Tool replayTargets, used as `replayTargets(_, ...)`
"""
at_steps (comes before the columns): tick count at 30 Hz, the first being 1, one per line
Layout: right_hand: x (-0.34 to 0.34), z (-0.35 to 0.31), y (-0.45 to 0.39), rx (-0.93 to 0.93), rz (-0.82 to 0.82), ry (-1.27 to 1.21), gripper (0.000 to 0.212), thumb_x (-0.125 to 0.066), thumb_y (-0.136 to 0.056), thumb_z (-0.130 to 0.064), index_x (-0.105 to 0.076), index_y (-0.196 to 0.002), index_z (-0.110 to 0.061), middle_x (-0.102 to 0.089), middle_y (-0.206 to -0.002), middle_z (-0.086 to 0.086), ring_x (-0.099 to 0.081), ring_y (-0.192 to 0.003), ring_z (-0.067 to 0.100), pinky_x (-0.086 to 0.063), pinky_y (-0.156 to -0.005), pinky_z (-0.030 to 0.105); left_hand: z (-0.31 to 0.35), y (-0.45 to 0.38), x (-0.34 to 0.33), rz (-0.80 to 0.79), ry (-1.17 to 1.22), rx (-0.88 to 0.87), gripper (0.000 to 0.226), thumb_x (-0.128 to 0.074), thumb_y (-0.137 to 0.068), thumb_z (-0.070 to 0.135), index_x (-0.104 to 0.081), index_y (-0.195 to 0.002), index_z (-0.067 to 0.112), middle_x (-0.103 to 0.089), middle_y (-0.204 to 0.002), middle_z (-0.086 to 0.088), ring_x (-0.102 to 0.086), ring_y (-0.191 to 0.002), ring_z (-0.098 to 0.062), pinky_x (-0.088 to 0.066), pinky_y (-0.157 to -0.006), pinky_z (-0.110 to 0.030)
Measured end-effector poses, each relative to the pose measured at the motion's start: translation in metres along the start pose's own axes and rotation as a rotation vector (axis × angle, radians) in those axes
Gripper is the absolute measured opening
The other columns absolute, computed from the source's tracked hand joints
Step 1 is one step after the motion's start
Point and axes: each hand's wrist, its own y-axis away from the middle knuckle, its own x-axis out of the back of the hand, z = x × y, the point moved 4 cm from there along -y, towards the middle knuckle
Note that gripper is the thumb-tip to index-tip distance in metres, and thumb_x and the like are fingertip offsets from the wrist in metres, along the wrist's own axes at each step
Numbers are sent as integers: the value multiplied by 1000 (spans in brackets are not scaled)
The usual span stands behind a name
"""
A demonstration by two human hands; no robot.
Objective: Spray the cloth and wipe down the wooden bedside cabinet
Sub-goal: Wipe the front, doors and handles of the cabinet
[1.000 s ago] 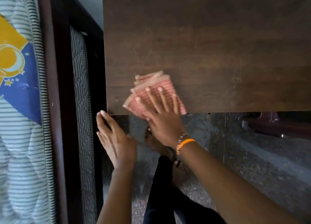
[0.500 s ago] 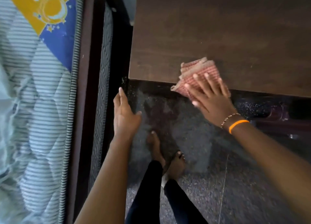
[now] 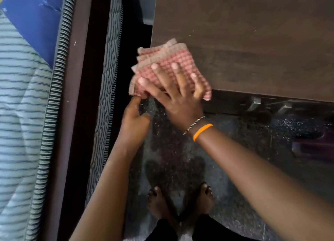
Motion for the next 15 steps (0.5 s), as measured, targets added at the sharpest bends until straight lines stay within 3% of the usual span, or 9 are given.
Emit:
replayTargets(2, -7, -17, -10, 25, 60, 40, 43, -36, -98, -24, -35, -134, -48, -50, -137, -20, -37, -128, 17, -13, -105, 42, -10, -3, -1, 73, 71, -15, 59, -39, -81, -12, -48, -124, 28, -56, -111, 23, -53, -99, 18, -40, -81, -2)
replayTargets(5, -7, -13, -6, 117, 119, 73, 53, -38, -97, -19, -26, -141, -45, -34, -145, -18, -32, -132, 17, -14, -108, 42, -29, 0, -6, 111, 67, 15, 60, -40, -82, -9, -46, -131, 24, -55, -123, 15, -51, -110, 10, -38, -89, -4)
replayTargets(7, -10, 7, 13, 246, 116, 120, 69, -46, -92, -16, -12, -146, -40, -14, -153, -11, -15, -141, 25, -6, -111, 45, -33, 0, -6, 49, 14, -14, 60, -42, -80, -9, -45, -132, 21, -52, -128, 10, -50, -114, 7, -37, -95, -5)
replayTargets(10, -12, 57, 40, 223, 128, 253, 81, -55, -89, -28, 0, -148, -34, 20, -157, -1, 19, -144, 28, 13, -114, 44, -36, -11, -1, -43, -68, -105, 65, -46, -76, -3, -39, -138, 16, -43, -141, 2, -40, -130, -4, -29, -112, -24)
replayTargets(12, -16, 86, 61, 173, 172, 283, 80, -57, -89, -33, -4, -149, -33, 21, -156, -3, 21, -144, 24, 14, -114, 42, -41, -20, 2, 3, -80, -102, 65, -44, -83, -6, -36, -141, 21, -40, -144, 5, -36, -129, 0, -31, -113, -29)
replayTargets(15, -27, 109, 85, 184, 212, 311, 78, -57, -90, -31, -7, -150, -26, 16, -158, -5, 19, -144, 20, 16, -114, 42, -40, -31, 1, 31, -4, -145, 61, -38, -84, -10, -44, -135, 23, -48, -136, 11, -45, -116, 9, -42, -99, -16)
